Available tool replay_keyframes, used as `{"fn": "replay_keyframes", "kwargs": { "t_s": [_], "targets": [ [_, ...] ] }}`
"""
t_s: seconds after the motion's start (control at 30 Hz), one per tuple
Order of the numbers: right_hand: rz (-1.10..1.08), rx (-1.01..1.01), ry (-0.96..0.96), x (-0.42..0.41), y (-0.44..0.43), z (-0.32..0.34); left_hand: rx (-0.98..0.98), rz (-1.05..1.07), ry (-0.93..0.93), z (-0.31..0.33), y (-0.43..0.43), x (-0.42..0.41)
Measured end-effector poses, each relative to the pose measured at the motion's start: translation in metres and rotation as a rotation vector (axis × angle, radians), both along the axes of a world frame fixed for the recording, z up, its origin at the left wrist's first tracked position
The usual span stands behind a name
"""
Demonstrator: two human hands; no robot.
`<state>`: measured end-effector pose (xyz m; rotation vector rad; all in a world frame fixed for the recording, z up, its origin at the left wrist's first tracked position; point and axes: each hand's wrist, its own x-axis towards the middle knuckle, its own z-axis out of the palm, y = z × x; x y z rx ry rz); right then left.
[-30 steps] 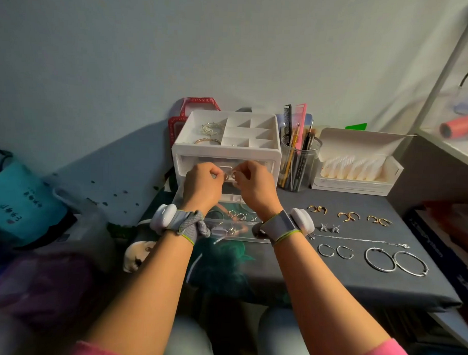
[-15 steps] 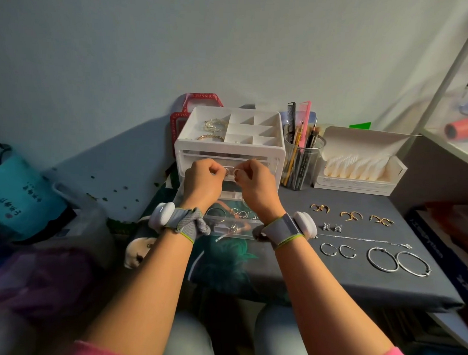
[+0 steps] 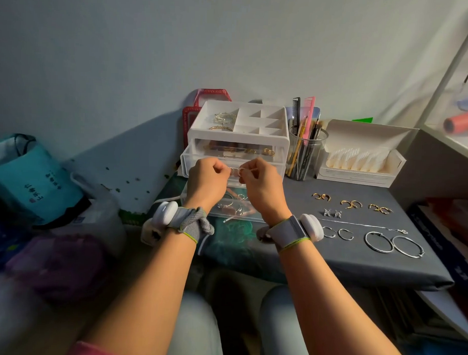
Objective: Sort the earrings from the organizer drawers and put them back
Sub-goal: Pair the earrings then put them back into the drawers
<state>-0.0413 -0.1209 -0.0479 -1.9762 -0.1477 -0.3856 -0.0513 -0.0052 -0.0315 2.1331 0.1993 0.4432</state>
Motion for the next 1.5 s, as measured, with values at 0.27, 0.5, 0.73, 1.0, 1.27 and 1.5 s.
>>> {"fn": "replay_keyframes", "kwargs": {
  "t_s": [0.27,0.5,0.73,1.0,1.27,1.5],
  "targets": [
    [0.010,-0.001,0.002,-0.018,0.002,0.002,0.016,0.016,0.006,0.004,0.001,-0.020],
    [0.012,-0.003,0.038,-0.024,0.000,0.002,0.022,0.023,0.051,0.003,0.000,-0.026],
    [-0.026,0.017,-0.009,-0.025,-0.007,0.017,-0.024,0.031,0.007,0.017,0.000,-0.025],
    [-0.042,-0.055,-0.101,-0.007,-0.023,0.045,0.020,-0.036,-0.043,0.032,-0.007,-0.008],
    [-0.027,-0.473,-0.017,0.029,-0.044,0.058,0.107,-0.130,0.024,0.042,-0.015,0.030],
    [0.011,-0.875,0.124,0.054,-0.048,0.059,0.357,-0.266,0.215,0.036,-0.026,0.065]
  ]
}}
